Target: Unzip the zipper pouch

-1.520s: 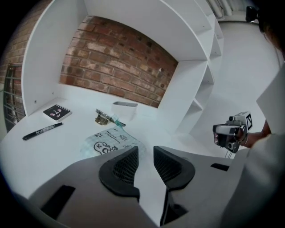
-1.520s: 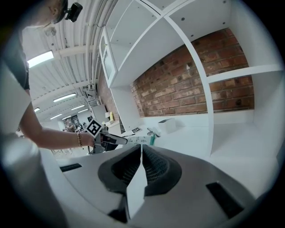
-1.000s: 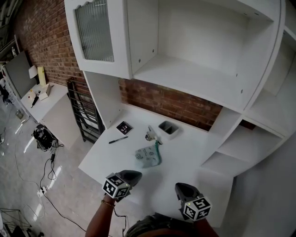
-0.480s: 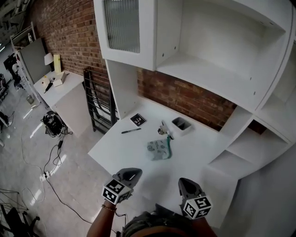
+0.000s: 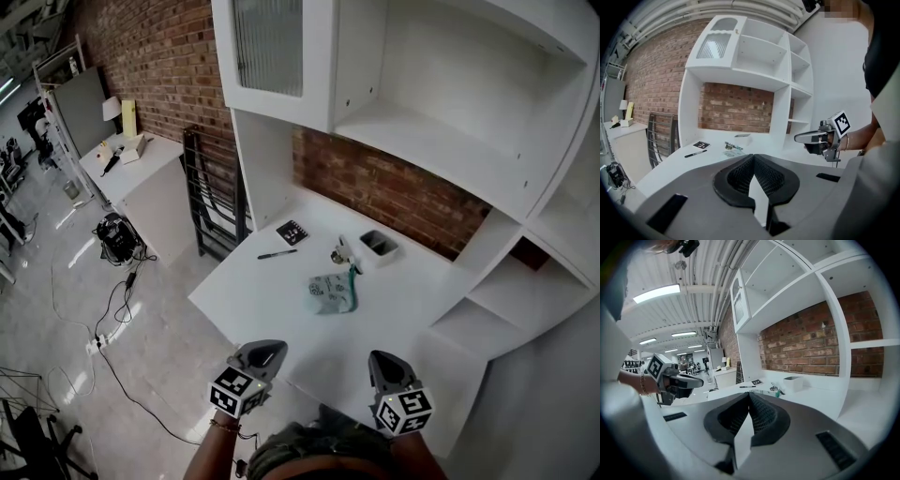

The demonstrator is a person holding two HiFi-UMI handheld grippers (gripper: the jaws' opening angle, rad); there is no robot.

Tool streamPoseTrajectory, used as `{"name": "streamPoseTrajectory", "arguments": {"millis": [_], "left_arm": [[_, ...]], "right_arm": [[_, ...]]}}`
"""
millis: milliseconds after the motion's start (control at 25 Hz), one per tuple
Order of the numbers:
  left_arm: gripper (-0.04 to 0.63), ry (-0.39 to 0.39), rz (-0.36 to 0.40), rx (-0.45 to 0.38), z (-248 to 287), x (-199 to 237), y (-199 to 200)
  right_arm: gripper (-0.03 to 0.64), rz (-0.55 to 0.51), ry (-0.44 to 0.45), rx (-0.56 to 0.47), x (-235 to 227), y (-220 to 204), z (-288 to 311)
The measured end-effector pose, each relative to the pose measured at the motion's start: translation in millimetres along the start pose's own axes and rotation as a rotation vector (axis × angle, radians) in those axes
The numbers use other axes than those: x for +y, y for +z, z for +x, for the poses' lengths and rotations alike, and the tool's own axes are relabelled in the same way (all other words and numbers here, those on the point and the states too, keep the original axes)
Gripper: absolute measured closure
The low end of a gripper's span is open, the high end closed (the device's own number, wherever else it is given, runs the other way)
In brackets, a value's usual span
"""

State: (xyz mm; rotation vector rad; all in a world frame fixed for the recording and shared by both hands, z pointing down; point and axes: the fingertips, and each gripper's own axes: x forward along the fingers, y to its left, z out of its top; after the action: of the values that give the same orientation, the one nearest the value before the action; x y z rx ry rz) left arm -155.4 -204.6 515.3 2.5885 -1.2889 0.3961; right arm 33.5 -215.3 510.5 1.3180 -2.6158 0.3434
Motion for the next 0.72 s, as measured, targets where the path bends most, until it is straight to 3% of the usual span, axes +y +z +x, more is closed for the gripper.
{"name": "streamPoseTrajectory", "arguments": {"millis": [280,720], "left_arm": [[0.592,0.005,-0.037,-0.018,-2.1,-6.0,-2.5],[0.592,0.015,-0.022,-0.024,-3.5,-12.3,-3.4]], "right_arm": [[0.615,-0.003,-0.004,-0.001,-0.8,-0.6,-1.1],[0.615,-0.026,-0.01,0.014,-4.7,-1.9,-3.7]]}}
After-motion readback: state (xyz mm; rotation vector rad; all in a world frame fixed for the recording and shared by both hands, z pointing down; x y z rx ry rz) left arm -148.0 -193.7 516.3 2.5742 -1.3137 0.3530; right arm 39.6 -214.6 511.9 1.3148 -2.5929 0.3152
